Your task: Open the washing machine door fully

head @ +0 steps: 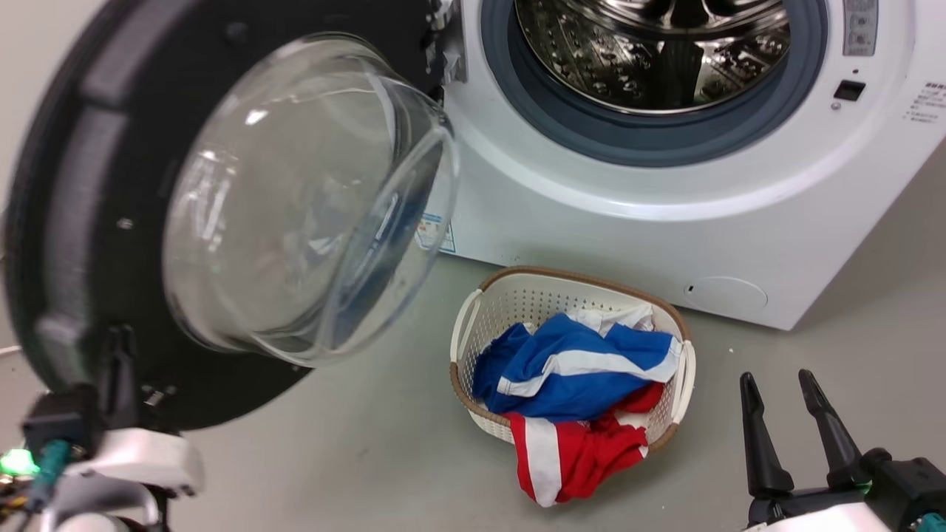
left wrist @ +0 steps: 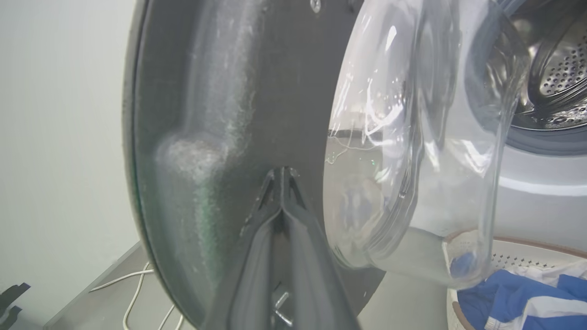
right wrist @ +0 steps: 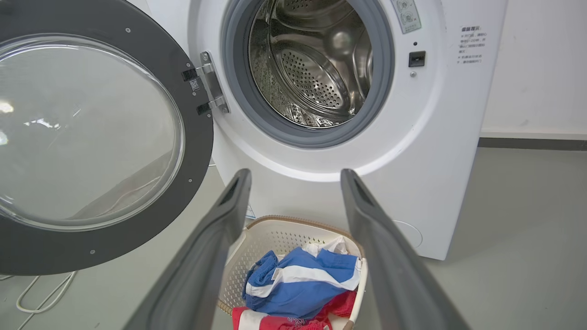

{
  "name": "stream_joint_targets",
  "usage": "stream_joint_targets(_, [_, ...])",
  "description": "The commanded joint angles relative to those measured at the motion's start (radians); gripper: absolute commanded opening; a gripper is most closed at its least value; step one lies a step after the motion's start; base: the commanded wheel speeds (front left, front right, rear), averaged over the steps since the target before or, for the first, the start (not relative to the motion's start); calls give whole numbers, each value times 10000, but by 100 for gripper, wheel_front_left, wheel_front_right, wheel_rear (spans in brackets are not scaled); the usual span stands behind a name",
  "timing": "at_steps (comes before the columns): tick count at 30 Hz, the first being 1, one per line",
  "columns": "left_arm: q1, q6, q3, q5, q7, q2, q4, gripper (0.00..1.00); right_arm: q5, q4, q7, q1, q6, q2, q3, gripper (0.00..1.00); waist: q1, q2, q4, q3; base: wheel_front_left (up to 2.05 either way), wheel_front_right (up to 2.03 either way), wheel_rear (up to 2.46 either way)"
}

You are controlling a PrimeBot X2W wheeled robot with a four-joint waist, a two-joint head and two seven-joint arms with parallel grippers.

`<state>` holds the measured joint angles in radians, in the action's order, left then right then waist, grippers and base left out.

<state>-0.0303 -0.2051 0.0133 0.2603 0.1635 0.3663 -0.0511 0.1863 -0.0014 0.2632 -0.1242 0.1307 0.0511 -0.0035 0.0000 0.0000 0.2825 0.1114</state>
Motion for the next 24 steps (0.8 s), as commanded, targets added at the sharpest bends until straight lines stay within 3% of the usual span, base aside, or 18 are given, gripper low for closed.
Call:
stream_joint_targets(1, [-250, -42, -200, 62, 64, 156, -171, 0, -68, -42, 22, 161, 0, -16, 2, 100, 0, 0, -83, 131, 0, 0, 0])
stream_joint_targets(8, [-1170, 67, -901, 611, 354, 525, -1370, 0, -241, -100, 22, 423, 1, -18, -41, 100, 0, 0, -292, 649, 0, 0, 0])
stream_joint_targets(24, [-3130, 779, -1753, 1312, 902, 1417, -4111, 0, -667, -168, 22, 935, 0, -16, -96, 100, 0, 0, -767, 1543, 0, 0, 0])
